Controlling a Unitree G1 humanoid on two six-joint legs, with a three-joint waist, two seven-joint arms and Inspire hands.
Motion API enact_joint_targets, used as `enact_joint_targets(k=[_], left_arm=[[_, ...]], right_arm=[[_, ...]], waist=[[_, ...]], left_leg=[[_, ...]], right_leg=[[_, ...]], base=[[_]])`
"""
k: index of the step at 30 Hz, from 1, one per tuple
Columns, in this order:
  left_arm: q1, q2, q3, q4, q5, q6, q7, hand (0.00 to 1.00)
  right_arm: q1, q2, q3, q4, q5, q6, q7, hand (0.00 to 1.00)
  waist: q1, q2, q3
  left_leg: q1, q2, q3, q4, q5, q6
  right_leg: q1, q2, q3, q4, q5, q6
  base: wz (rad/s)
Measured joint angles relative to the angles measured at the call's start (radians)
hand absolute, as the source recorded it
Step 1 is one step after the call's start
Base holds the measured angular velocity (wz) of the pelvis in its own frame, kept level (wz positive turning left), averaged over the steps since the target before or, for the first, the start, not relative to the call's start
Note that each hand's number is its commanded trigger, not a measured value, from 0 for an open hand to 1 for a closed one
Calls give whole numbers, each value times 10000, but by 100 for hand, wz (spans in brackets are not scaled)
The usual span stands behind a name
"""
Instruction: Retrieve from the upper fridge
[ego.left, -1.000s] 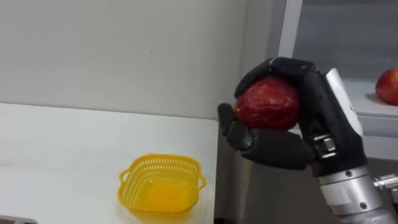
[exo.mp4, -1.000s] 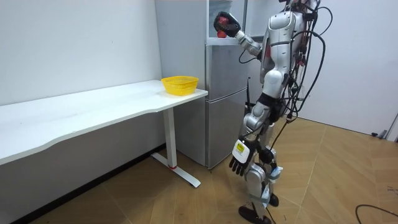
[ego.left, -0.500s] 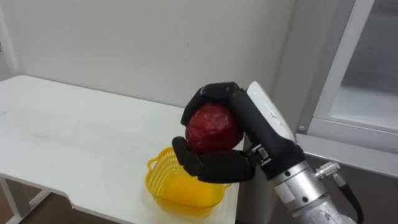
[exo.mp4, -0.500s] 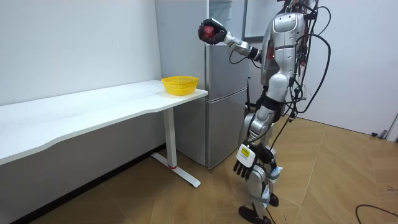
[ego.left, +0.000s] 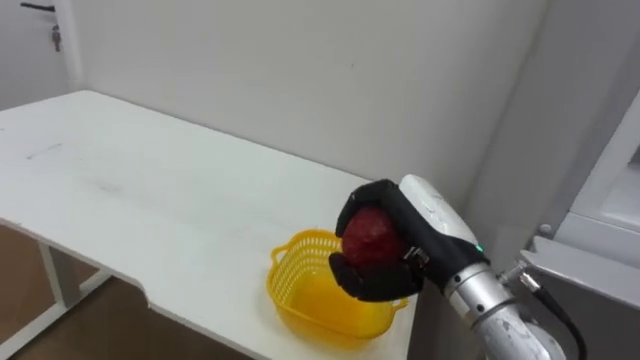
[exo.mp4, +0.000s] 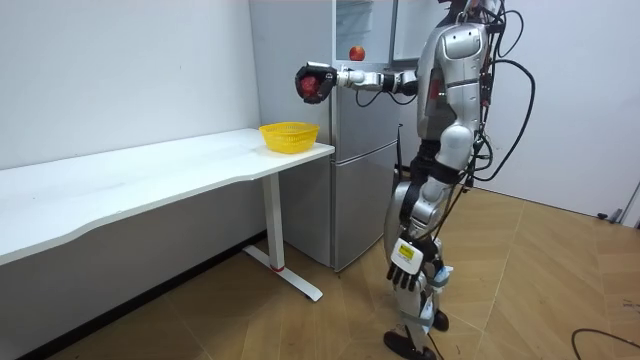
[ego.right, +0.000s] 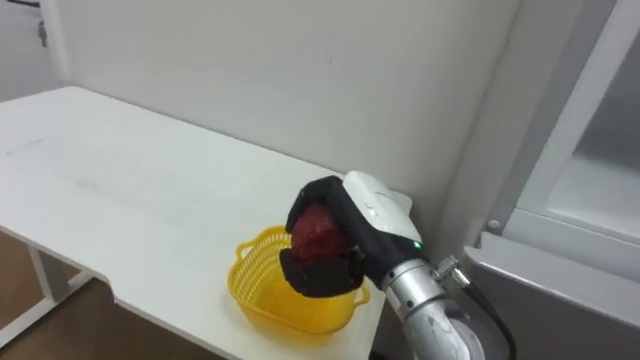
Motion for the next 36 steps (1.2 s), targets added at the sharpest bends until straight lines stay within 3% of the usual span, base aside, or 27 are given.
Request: enact_joint_targets(k=[9, 14, 16, 19, 26, 27, 28, 29, 30, 36], left_arm=[[132, 222, 160, 12, -27, 13, -3, 0], [81, 300, 228, 89, -26, 15, -3, 0], [50, 363, 326, 86, -27, 16, -2, 0], [103, 413, 386, 82, -27, 142, -12, 0], [53, 649, 399, 69, -25, 176, -13, 0], [20, 657, 407, 69, -26, 184, -14, 0], [2, 663, 407, 69, -26, 192, -20, 0], [-9, 669, 406, 70, -27, 196, -26, 0], [-26, 684, 406, 70, -26, 201, -46, 0], [-63, 683, 395, -45, -27, 291, -70, 0]], right_arm=[[-101, -293, 180, 1093, 16, 7, -228, 100], [-114, -421, 279, 1680, 20, -9, -349, 100], [-295, -619, 439, 2190, 44, 16, -350, 100], [-630, -751, 725, 2386, 85, 21, -348, 100], [-881, -820, 1079, 2708, 419, 15, -379, 100], [-881, -820, 1085, 2836, 419, 17, -378, 87], [-881, -820, 1086, 2937, 419, 20, -378, 19], [-881, -820, 1086, 2969, 419, 22, -377, 5], [-883, -820, 1106, 3018, 394, 23, -378, 0], [-887, -820, 1441, 3247, 447, 122, -378, 0]], waist=[[120, -286, -5], [468, -559, -17], [644, -730, 43], [651, -842, 54], [834, -904, 93], [869, -909, 103], [886, -908, 104], [893, -906, 106], [945, -906, 106], [1089, -968, 77]], left_leg=[[-265, -123, -318, 205, 9, 14], [-552, -134, -413, 379, 9, 14], [-693, -139, -423, 491, 7, 11], [-939, -153, -436, 666, -1, 3], [-1094, -152, -441, 690, -6, -8], [-1116, -155, -444, 709, -6, -7], [-1162, -169, -464, 740, -6, -7], [-1186, -172, -467, 757, -7, -7], [-1250, -173, -474, 790, -7, -7], [-1443, -174, -550, 894, -12, -17]], right_leg=[[-30, -100, -470, 11, -21, 33], [-211, -112, -544, 35, -21, 33], [-289, -113, -547, 46, -21, 33], [-423, -108, -570, 47, -20, 32], [-485, -104, -655, 55, -17, 28], [-489, -103, -658, 48, -12, 20], [-501, -104, -677, 42, -9, 16], [-511, -105, -684, 42, -8, 15], [-543, -104, -701, 38, -7, 14], [-673, -93, -810, 29, -4, 10]], base=[[12], [4], [4], [3], [0], [5], [7], [9], [6], [4]])
